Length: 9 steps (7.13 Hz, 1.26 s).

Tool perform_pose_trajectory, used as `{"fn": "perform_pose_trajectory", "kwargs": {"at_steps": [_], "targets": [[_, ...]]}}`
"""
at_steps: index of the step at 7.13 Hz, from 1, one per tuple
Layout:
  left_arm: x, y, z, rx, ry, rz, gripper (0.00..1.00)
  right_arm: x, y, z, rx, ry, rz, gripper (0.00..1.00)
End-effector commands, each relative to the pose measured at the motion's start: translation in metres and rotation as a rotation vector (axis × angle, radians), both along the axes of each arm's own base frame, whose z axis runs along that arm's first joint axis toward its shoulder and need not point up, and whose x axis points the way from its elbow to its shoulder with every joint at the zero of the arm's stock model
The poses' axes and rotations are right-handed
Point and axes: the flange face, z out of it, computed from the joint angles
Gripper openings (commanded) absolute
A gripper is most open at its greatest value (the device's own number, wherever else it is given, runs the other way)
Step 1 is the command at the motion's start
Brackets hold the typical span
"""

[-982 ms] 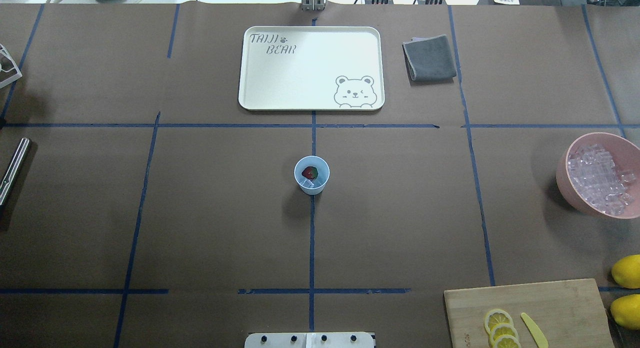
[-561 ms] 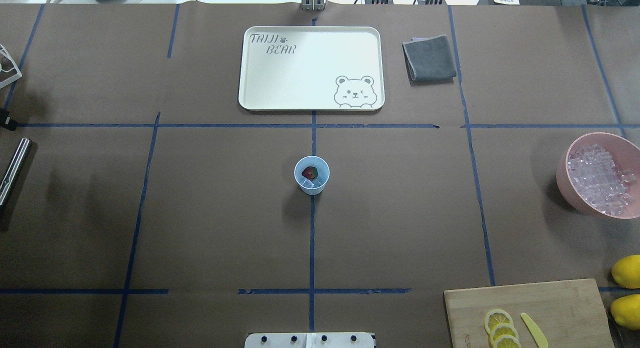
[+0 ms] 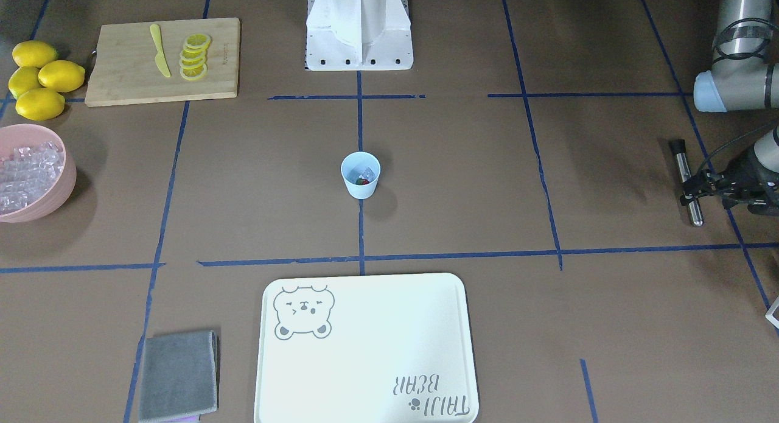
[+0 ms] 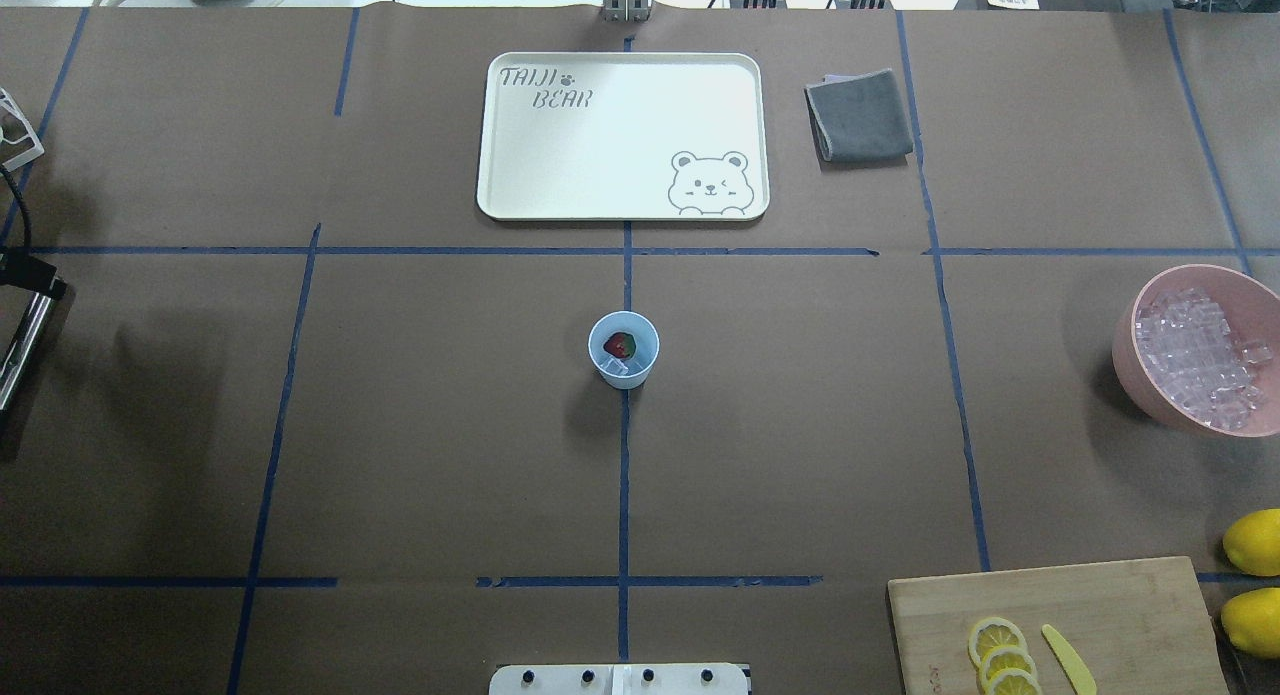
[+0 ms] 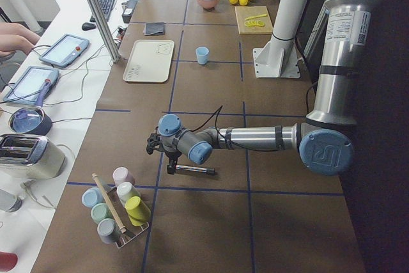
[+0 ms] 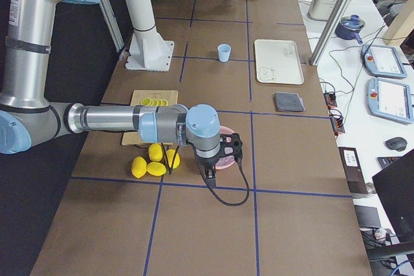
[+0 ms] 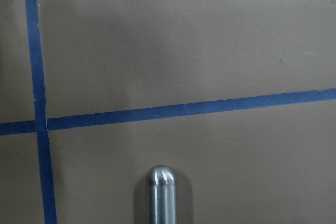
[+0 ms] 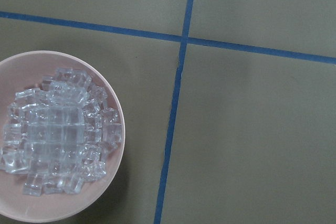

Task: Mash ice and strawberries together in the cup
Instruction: 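Carry the steel pestle with the left gripper toward the light-blue cup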

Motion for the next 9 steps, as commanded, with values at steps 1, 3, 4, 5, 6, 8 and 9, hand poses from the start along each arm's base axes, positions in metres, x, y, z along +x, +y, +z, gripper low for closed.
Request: {"fn": "perform_pose_trajectory", "kwargs": {"at_steps": [1, 3, 4, 5, 6, 8, 9], "targets": [[0.011, 0.004, 0.011, -0.009, -0.025, 0.015, 0.95, 0.000, 0.000, 0.000, 0.001, 0.001, -0.001, 0.99], [0.018, 0.007, 0.016, -0.016, -0.029, 0.031, 0.92, 0.000, 0.001, 0.001, -0.001, 0.001, -0.001, 0.99], [0.018, 0.008, 0.019, -0.021, -0.032, 0.031, 0.91, 0.000, 0.001, 0.001, -0.002, 0.001, -0.001, 0.99], [0.022, 0.008, 0.018, -0.022, -0.032, 0.036, 0.83, 0.000, 0.001, 0.001, -0.002, 0.001, -0.001, 0.99], [0.022, 0.008, 0.019, -0.024, -0.033, 0.036, 0.38, 0.000, 0.001, 0.001, -0.002, 0.001, -0.001, 0.99], [0.024, 0.006, 0.014, -0.011, -0.022, 0.048, 0.00, 0.000, 0.001, 0.001, -0.002, 0.001, -0.001, 0.99], [0.024, 0.004, 0.011, -0.010, -0.021, 0.048, 0.00, 0.000, 0.001, 0.001, -0.002, 0.001, 0.000, 0.99]]}}
